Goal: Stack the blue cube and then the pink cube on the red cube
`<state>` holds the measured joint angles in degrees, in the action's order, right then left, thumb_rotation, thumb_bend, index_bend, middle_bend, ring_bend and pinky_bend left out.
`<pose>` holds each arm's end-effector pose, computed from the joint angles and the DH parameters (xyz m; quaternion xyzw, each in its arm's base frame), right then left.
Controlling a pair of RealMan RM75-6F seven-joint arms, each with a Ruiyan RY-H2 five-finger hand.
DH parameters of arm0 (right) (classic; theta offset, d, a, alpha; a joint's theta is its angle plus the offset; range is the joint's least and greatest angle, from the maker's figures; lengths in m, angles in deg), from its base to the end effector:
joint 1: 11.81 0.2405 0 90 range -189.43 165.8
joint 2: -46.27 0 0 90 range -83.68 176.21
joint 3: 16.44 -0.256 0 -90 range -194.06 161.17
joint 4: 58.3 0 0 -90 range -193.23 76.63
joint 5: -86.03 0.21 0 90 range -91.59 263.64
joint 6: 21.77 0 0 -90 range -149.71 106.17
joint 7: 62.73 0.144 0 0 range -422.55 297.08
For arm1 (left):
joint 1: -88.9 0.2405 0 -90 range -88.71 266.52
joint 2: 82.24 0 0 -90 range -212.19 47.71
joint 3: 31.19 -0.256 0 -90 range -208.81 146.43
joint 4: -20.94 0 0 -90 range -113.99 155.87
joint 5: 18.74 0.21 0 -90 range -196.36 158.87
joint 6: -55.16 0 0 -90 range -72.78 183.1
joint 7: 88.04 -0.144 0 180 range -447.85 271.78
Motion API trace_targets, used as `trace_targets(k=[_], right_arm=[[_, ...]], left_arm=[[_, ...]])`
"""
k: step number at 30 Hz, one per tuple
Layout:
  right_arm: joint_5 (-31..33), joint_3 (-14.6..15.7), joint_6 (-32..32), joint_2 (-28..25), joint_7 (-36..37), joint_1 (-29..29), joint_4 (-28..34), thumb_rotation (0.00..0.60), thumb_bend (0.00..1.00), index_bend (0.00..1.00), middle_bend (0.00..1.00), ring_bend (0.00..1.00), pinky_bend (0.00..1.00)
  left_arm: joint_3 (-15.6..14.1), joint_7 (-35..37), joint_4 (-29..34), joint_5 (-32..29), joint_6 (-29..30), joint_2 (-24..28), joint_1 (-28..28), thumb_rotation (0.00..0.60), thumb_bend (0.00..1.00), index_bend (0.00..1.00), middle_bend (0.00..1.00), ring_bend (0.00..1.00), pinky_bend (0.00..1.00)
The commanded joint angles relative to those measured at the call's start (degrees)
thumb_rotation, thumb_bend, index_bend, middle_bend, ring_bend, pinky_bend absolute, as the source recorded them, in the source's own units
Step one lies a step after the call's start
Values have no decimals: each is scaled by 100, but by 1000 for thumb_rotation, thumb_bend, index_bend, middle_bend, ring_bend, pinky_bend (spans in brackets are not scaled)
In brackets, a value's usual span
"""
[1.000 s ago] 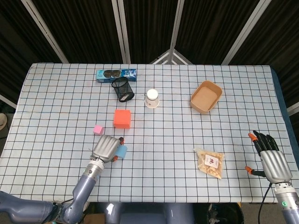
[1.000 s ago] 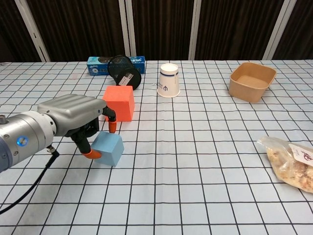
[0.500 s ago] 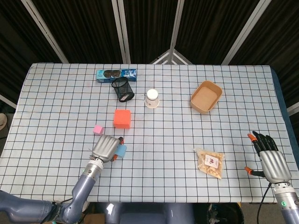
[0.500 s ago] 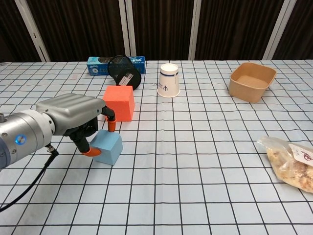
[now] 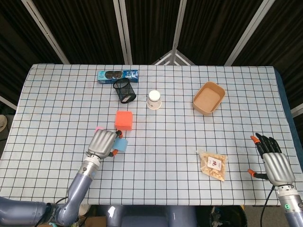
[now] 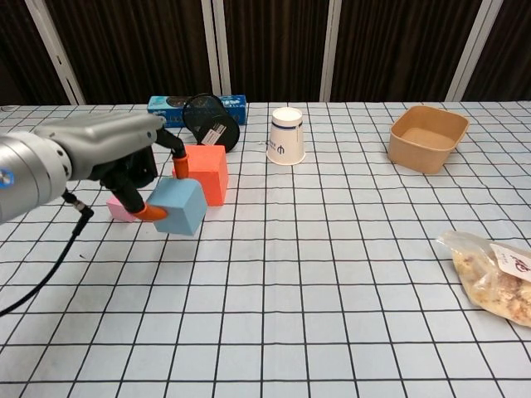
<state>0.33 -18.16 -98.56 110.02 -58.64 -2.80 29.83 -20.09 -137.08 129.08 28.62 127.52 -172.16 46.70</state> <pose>-0.3241 -0.2002 0.1483 0.6330 -0.4120 0.3552 0.5508 -0.0954 0.2904 -0.0046 -0.7287 -0.3755 -0.3355 0.4641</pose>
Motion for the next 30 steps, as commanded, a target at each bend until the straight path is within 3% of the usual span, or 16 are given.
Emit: trace_targets(k=[1, 7, 12, 18, 30], right_arm=[[8, 0, 12, 6, -9, 4, -5, 600, 95, 0, 42, 21, 2], [9, 8, 46, 38, -93, 22, -7, 600, 95, 0, 42, 21, 3], [57, 0, 70, 56, -162, 24, -2, 600, 94, 0, 42, 22, 3], [89, 1, 104, 87, -281, 36, 15, 600, 94, 0, 42, 22, 2], [186, -35, 87, 100, -386, 17, 34, 600, 95, 0, 42, 22, 2]], left_arm=[[310, -140, 265, -283, 152, 217, -118, 600, 399, 424, 887, 711, 727], [1007, -470, 372, -1302, 370, 355, -472, 600, 399, 431, 887, 710, 728], [1419, -706, 56, -2035, 552, 325, -837, 600, 399, 435, 885, 709, 727], [1575, -646, -523, -2446, 471, 112, -1126, 600, 399, 435, 884, 708, 726], [1384, -388, -1391, -2559, -126, -98, -1434, 600, 399, 439, 882, 703, 722]])
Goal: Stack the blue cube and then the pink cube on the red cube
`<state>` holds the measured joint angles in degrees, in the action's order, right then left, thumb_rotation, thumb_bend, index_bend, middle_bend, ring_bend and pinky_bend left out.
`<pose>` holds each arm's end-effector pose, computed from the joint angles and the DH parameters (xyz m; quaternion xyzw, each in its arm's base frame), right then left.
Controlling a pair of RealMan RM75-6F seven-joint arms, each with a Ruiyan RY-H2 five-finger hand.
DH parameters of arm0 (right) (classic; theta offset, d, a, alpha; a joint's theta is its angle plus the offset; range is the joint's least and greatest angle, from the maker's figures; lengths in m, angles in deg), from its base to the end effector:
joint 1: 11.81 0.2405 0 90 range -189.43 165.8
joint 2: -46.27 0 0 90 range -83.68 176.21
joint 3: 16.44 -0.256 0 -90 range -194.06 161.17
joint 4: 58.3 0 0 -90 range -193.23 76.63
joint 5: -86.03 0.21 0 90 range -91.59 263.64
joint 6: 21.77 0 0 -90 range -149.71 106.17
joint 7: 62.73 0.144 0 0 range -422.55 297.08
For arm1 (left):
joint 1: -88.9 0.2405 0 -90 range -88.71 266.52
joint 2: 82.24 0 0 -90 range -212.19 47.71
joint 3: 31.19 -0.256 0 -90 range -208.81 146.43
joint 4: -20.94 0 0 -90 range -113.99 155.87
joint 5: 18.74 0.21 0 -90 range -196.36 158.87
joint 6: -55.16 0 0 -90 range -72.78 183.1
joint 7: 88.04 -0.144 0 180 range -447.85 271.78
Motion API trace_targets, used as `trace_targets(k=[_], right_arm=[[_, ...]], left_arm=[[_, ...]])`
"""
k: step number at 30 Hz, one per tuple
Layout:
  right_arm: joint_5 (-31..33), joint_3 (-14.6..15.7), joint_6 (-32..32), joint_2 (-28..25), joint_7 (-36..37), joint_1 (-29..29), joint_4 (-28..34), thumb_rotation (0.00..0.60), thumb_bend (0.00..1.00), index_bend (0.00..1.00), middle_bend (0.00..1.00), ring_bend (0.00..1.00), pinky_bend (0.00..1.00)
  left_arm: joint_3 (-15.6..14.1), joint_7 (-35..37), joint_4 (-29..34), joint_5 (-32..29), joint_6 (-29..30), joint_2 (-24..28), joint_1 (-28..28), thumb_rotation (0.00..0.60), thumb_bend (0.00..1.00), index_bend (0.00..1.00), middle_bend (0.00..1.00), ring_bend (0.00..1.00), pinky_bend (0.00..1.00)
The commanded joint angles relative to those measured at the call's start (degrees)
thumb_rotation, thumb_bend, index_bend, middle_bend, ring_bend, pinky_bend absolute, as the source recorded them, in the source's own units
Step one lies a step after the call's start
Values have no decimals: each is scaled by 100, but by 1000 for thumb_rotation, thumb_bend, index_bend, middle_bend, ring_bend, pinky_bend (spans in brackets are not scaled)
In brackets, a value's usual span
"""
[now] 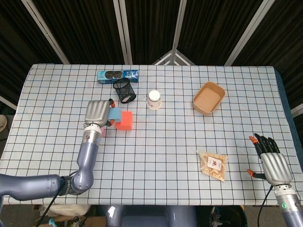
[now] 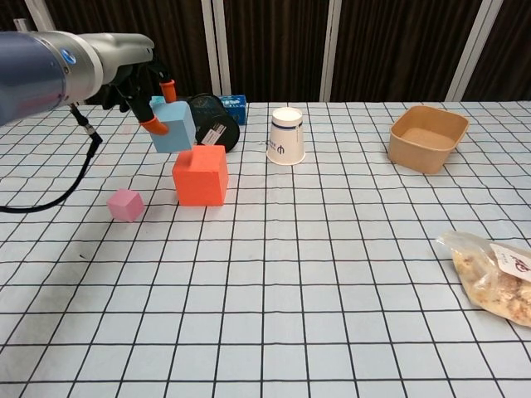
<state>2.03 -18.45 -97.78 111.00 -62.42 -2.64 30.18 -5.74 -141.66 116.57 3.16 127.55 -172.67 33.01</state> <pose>-0.3247 -0.2018 0.1424 0.6358 -0.4067 0.3379 0.5623 -0.0673 0.3847 0.0207 -0.6471 -0.4280 -0.3083 0.5505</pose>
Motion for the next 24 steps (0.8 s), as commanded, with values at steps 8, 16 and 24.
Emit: trace_targets(k=[8, 16, 24], right_arm=[[48, -21, 5, 10, -55, -3, 2, 600, 94, 0, 42, 22, 2], [34, -23, -15, -4, -14, -11, -3, 600, 95, 0, 42, 22, 3], [7, -13, -18, -9, 23, -13, -14, 600, 94, 0, 42, 21, 2]], left_arm=[[-144, 273, -469, -50, -488, -163, -226, 600, 399, 441, 882, 702, 721], [-222, 124, -480, -143, -283, -254, -408, 600, 399, 442, 881, 702, 721], [-195, -237, -474, -416, 283, -408, -579, 600, 399, 441, 881, 702, 721]])
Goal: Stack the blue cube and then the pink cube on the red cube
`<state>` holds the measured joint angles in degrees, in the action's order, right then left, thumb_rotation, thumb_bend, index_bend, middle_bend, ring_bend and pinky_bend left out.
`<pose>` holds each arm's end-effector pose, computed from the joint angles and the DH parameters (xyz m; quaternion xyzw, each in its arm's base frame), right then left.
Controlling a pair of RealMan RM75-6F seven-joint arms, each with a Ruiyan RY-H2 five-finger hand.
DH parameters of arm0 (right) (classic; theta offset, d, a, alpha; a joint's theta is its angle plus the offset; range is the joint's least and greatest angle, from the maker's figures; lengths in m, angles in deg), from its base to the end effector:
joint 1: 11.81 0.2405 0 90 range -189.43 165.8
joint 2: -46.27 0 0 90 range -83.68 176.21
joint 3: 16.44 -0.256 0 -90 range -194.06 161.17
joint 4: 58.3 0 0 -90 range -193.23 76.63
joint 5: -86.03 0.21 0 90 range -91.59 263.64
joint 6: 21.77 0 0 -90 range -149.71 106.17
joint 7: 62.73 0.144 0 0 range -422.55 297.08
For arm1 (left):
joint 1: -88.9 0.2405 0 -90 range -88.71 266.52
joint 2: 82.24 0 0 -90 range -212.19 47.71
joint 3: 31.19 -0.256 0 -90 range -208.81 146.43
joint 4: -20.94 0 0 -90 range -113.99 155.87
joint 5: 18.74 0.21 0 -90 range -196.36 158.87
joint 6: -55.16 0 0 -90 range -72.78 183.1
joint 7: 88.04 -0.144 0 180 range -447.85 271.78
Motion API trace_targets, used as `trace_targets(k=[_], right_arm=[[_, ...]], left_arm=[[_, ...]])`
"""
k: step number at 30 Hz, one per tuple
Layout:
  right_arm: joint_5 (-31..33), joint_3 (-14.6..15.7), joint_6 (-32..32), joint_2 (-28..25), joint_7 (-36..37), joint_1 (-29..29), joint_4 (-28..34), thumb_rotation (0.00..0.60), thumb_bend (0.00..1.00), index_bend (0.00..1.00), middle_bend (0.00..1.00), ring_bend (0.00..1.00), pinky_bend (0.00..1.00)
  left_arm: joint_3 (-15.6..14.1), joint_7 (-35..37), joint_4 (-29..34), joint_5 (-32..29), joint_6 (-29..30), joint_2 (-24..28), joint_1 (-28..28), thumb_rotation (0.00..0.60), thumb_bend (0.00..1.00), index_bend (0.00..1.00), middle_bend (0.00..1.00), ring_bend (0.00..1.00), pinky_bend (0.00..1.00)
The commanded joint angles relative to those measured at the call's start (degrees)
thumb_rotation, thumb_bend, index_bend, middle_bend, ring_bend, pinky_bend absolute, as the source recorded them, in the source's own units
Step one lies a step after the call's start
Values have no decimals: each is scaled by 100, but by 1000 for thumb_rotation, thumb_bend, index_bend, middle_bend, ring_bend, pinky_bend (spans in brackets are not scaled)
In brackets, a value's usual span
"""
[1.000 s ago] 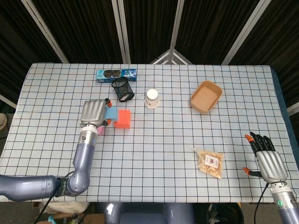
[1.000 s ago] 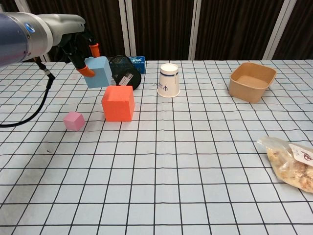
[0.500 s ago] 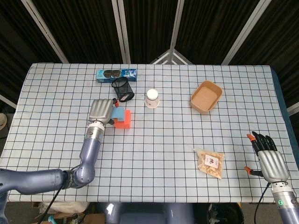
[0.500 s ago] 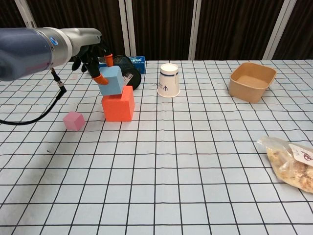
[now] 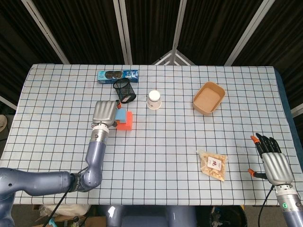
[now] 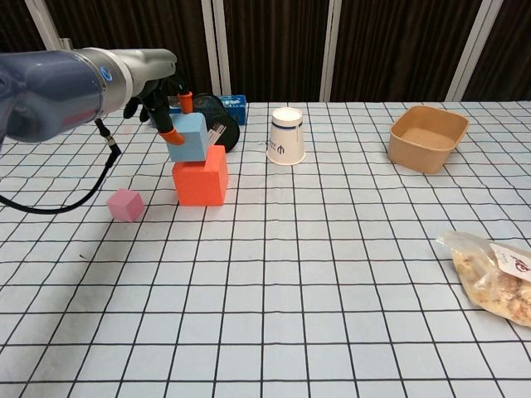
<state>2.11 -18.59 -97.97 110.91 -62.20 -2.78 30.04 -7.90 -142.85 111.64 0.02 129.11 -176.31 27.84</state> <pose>-0.3256 -0.2017 0.1441 0.6335 -0.4063 0.3389 0.5645 -0.0552 0.3898 0.0005 -0.6575 -0.4131 -0.2877 0.5606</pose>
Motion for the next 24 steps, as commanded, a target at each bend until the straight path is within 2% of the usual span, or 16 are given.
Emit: trace_targets(k=[1, 24], right_arm=[[-2, 1, 3, 2, 0, 2, -2, 600, 94, 0, 42, 21, 2], [37, 1, 62, 17, -36, 18, -15, 600, 94, 0, 42, 21, 3]], left_arm=[[25, -164, 23, -132, 176, -53, -80, 600, 399, 441, 881, 702, 721], [66, -223, -224, -174, 199, -259, -193, 600, 399, 441, 881, 702, 721]])
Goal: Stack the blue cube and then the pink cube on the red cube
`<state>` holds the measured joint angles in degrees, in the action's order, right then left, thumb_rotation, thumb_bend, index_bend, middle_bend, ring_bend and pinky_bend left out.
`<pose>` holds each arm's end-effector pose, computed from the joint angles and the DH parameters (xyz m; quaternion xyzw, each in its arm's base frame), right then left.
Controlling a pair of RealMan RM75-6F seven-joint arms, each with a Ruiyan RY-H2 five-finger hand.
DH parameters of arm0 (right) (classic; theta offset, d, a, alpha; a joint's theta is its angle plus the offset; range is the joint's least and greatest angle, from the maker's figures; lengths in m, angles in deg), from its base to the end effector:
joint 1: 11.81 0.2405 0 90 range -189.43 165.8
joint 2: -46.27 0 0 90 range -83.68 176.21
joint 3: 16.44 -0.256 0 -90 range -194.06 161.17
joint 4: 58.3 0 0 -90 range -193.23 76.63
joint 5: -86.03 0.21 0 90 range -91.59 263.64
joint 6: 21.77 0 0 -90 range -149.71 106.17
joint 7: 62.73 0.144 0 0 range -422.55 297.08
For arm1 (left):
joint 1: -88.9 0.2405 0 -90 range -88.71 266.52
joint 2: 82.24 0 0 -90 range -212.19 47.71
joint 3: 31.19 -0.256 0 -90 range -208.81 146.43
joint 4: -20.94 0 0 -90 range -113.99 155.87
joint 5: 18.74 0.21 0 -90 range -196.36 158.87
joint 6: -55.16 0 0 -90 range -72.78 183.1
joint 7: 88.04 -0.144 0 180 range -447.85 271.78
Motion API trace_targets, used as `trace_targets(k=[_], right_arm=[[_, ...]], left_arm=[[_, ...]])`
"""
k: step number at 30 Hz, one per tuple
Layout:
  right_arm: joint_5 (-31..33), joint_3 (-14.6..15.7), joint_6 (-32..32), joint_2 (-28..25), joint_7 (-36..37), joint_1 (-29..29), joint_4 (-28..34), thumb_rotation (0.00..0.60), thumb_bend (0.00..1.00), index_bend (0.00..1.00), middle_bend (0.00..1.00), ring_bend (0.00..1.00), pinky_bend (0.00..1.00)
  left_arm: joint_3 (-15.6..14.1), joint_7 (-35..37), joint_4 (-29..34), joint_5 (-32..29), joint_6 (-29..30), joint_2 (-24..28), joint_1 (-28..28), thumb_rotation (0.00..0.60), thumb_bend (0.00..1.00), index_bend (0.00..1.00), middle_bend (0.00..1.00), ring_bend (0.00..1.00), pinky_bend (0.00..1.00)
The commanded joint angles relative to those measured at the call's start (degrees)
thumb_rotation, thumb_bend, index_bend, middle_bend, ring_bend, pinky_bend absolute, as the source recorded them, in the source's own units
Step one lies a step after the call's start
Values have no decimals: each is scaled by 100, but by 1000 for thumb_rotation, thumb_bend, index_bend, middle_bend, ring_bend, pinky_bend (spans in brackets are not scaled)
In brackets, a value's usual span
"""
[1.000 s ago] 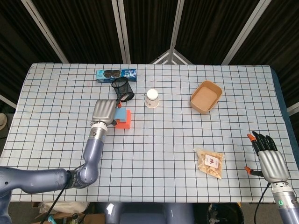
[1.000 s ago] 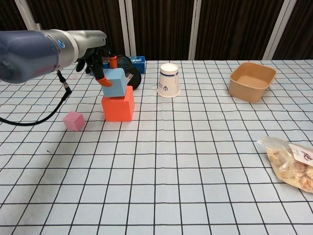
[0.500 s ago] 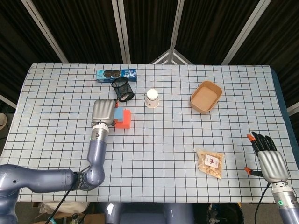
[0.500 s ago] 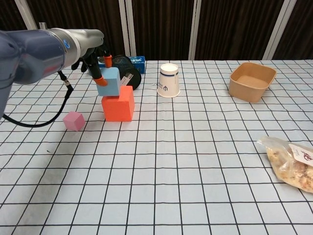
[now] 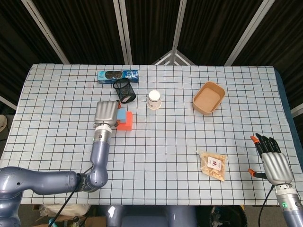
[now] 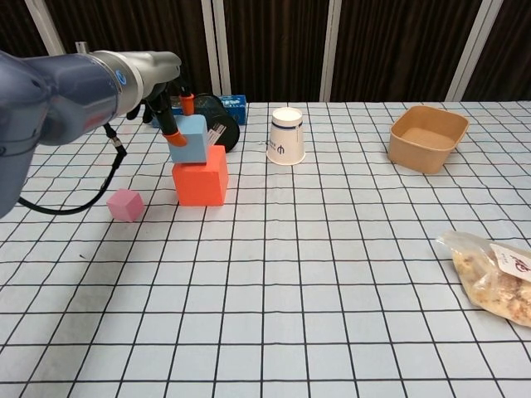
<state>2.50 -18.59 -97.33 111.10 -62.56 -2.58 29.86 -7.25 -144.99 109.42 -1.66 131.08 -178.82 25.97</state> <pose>-0.3268 -0.2027 0.1423 0.6351 -0.4080 0.3337 0.5646 -0.0478 0.3911 -0.0075 -0.6540 -0.4094 -0.2770 0.5727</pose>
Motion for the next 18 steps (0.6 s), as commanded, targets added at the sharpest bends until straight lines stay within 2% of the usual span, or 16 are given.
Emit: trace_targets(k=[1, 18], right_arm=[[-5, 3, -4, -6, 3, -3, 6, 600, 94, 0, 42, 21, 2], [1, -6, -10, -26, 70, -8, -14, 600, 95, 0, 42, 21, 2]], left_arm=[[2, -15, -6, -10, 3, -15, -11, 600, 399, 441, 881, 702, 721], [59, -69, -45, -8, 24, -91, -84, 600, 399, 444, 881, 702, 721]])
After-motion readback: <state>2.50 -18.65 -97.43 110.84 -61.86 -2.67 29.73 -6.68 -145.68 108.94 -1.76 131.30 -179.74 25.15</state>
